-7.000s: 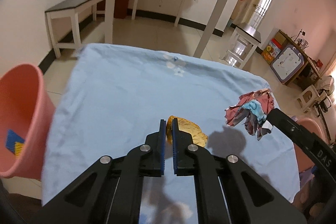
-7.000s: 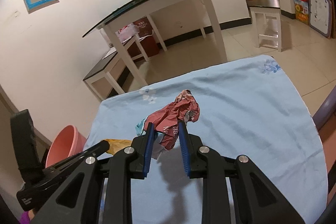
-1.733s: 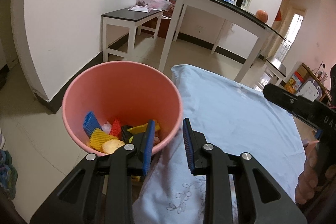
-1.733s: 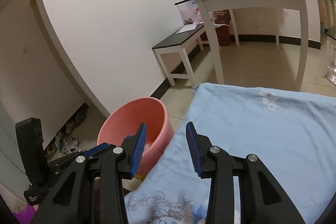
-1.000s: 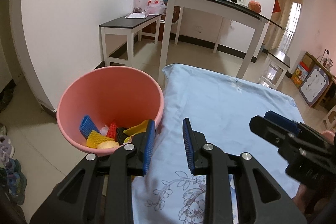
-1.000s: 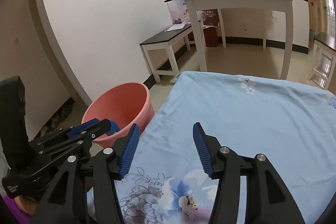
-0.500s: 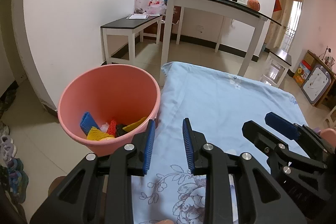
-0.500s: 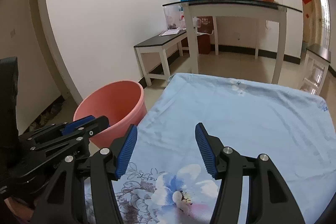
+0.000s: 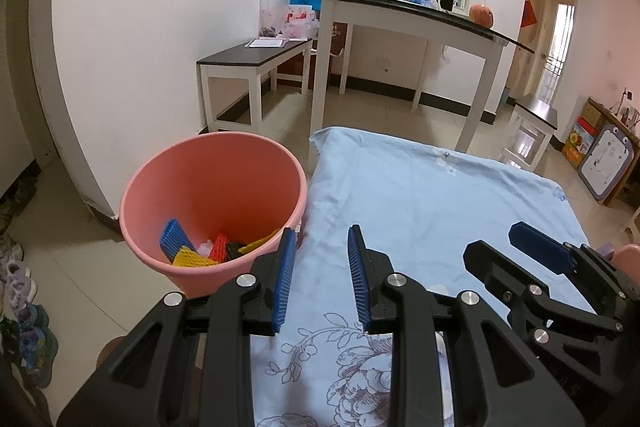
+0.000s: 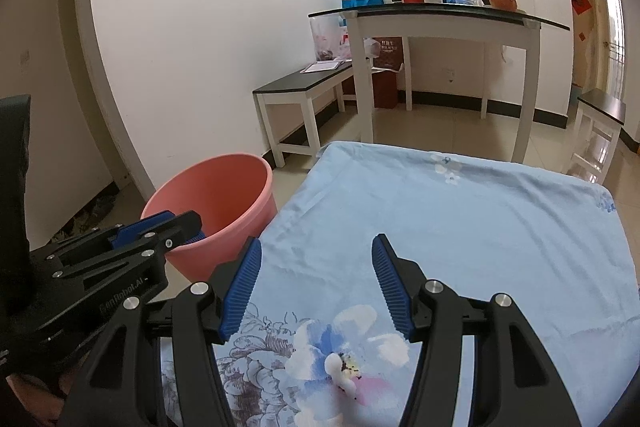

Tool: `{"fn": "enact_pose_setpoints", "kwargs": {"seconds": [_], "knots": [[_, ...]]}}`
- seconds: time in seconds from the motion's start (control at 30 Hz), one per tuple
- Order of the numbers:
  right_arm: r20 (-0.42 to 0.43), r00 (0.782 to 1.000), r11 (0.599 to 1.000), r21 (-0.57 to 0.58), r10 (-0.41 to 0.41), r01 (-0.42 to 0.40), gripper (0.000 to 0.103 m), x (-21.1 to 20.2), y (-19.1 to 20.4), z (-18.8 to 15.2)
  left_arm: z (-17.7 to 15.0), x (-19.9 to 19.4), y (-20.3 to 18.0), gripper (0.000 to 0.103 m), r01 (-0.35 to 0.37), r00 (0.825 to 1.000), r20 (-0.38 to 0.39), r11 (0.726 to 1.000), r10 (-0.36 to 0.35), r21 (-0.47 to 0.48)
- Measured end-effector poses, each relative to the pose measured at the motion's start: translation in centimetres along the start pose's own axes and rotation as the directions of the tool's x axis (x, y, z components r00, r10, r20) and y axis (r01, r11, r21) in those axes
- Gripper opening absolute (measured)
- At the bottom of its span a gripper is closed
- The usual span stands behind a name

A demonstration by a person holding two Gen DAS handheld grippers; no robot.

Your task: Collect trash

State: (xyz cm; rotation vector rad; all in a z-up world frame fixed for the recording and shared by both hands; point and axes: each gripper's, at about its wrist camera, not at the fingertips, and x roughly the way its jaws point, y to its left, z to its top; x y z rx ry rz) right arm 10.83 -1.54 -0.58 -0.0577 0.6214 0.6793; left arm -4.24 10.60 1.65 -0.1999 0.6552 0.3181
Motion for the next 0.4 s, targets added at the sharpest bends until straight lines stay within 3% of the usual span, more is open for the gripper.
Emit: {"fn": "enact_pose_setpoints", "kwargs": {"seconds": [0.4], "knots": [[-0.002,1.0,1.0,0.006,0.0,0.0,0.057,-0.07,-0.27,-0.17,-0.12,0.3,-0.26,0.027,-0.006,1.0,-0.023,1.0,0.006,0.008]]}}
